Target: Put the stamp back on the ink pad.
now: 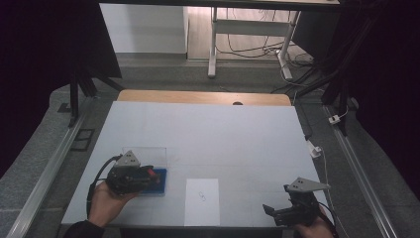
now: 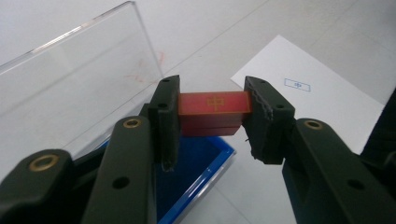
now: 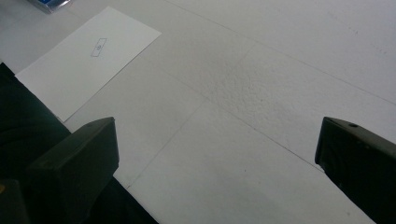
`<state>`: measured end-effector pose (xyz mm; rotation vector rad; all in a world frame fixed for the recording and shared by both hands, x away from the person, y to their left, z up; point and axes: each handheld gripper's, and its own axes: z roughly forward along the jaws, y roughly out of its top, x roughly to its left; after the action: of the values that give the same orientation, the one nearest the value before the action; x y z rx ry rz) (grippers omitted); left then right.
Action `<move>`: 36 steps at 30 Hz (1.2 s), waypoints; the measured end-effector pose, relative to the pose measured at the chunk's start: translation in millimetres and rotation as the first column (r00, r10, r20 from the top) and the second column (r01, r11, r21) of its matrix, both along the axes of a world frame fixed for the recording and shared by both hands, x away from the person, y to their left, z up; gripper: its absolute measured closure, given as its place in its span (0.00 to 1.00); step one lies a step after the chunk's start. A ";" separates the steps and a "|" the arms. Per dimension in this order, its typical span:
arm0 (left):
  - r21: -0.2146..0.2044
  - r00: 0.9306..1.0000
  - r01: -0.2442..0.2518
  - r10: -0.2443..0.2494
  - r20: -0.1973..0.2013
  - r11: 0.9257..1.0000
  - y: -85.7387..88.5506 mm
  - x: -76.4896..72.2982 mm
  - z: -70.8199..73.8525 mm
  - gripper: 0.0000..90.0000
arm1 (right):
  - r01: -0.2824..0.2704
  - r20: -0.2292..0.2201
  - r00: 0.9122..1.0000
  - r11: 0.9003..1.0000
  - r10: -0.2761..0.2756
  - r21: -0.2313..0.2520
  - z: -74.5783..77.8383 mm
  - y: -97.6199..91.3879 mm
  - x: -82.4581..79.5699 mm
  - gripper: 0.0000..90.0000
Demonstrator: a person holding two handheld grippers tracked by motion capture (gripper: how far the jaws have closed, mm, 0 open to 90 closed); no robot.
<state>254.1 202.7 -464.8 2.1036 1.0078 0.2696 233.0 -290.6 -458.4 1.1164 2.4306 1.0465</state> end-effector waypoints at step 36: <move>0.087 0.994 -0.098 0.103 -0.048 0.991 26.0 15.8 -28.2 0.64 | -0.004 0.000 1.000 1.000 0.004 -0.005 -0.3 1.2 -0.2 0.00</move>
<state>269.9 228.7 -493.0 2.1489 1.1532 0.3142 232.8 -289.3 -458.6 1.1105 2.4352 1.0404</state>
